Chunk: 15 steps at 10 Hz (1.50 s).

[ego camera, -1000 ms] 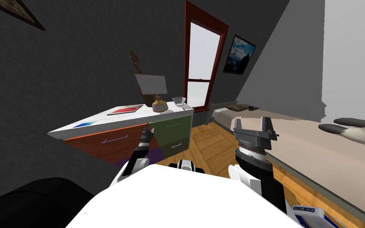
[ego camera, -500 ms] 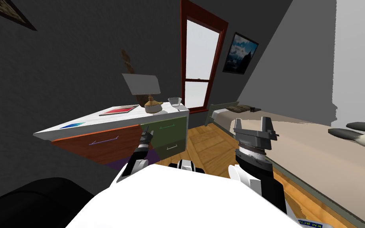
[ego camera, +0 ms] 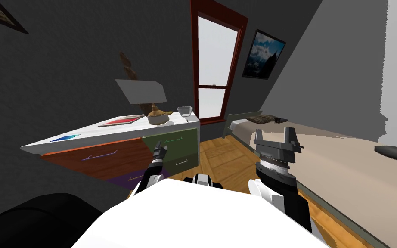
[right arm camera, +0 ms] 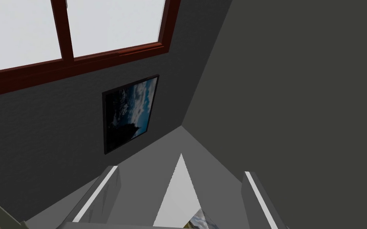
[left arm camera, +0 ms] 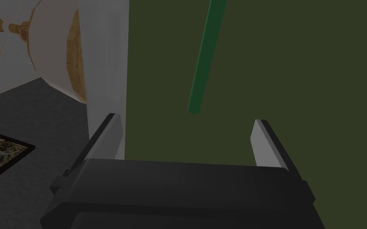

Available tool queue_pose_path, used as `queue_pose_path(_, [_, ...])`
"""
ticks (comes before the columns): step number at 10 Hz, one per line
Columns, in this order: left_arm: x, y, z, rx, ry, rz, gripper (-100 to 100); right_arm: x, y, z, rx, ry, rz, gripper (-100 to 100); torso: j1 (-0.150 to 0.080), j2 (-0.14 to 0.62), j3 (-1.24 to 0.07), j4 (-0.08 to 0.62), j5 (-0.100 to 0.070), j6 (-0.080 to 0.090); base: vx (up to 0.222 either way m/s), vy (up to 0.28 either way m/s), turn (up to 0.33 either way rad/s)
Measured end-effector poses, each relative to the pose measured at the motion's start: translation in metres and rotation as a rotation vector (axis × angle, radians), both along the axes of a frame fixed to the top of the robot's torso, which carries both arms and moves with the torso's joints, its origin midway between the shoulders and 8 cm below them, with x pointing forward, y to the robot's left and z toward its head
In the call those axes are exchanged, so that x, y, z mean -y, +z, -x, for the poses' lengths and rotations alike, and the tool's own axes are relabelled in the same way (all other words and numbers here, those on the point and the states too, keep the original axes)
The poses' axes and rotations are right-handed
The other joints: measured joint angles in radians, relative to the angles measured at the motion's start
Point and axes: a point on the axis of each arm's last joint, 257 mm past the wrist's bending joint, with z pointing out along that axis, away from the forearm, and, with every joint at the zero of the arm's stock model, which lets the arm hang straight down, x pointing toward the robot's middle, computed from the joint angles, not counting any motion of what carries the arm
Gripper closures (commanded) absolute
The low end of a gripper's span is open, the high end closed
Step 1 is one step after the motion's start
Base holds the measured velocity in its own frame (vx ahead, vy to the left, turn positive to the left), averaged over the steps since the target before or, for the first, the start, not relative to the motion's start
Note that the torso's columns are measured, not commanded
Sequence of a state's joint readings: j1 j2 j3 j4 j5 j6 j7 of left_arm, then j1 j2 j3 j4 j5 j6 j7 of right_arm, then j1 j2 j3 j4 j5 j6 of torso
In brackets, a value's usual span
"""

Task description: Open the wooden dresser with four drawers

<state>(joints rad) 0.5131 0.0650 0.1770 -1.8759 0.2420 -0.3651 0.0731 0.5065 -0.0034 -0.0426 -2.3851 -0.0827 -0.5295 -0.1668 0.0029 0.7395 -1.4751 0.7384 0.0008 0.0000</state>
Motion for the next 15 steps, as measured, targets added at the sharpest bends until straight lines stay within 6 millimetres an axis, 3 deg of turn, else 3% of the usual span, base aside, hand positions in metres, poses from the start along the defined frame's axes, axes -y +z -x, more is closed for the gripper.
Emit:
queue_pose_path(3, [0.001, -0.018, 0.006, -0.005, 0.046, 0.088, -100, 0.000, 0.000, 0.000, 0.000, 0.000, 0.000, 0, -0.001, 0.000, 0.000, 0.000, 0.000, 0.000, 0.016, -0.047, 0.013])
queue_pose_path(6, [-0.001, -0.009, 0.009, -0.003, 0.050, 0.087, -100, 0.000, 0.000, 0.000, 0.000, 0.000, 0.000, 0, -0.001, -0.006, -0.004, -0.002, 0.000, 0.000, 0.073, 0.016, -0.011])
queue_pose_path(7, [-0.001, -0.009, 0.009, -0.005, 0.049, 0.088, 100, 0.000, 0.000, 0.000, 0.000, 0.000, 0.000, 0, -0.003, -0.002, -0.002, -0.001, -0.001, 0.000, -0.037, -0.007, 0.016])
queue_pose_path(9, [-0.001, -0.005, 0.005, 0.017, 0.046, 0.080, 100, 0.000, 0.000, 0.000, 0.000, 0.000, 0.000, 0, -0.001, 0.001, 0.003, -0.005, 0.005, 0.002, -0.059, 0.003, 0.016])
queue_pose_path(15, [-0.001, -0.005, 0.014, -0.005, 0.046, 0.083, 100, 0.000, 0.000, 0.000, 0.000, 0.000, 0.000, 0, -0.001, -0.008, -0.005, -0.001, -0.001, 0.002, -0.137, -0.082, 0.013])
